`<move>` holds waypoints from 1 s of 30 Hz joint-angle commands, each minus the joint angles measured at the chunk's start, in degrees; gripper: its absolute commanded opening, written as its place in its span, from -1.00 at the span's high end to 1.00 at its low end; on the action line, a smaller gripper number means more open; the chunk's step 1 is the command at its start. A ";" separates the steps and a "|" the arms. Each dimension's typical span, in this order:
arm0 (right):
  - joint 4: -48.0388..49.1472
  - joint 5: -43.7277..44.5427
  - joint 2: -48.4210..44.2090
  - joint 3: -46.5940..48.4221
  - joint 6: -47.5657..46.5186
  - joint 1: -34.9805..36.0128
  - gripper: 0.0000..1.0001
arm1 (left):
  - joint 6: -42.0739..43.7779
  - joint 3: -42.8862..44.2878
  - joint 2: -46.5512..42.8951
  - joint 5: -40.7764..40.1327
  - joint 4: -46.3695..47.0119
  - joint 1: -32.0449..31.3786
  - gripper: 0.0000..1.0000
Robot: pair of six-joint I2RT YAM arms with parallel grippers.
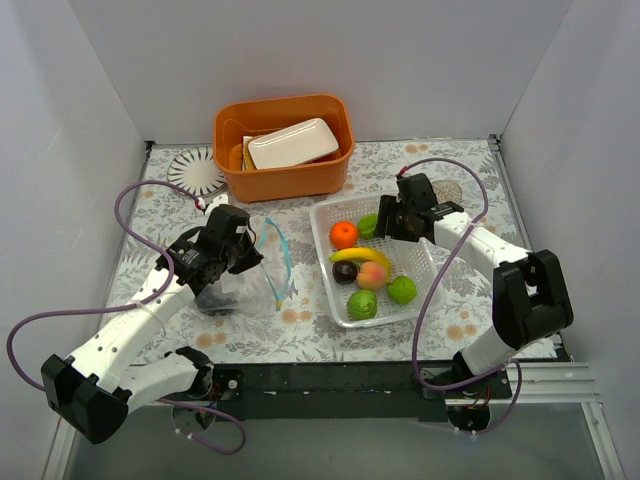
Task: Place the food in the zip-top bag and seal the zipper
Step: Pick up the fake fruit from the bin.
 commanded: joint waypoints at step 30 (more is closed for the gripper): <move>0.83 14.24 15.46 13.86 31.67 0.23 -0.36 | -0.16 0.75 -0.70 1.39 1.21 0.12 1.00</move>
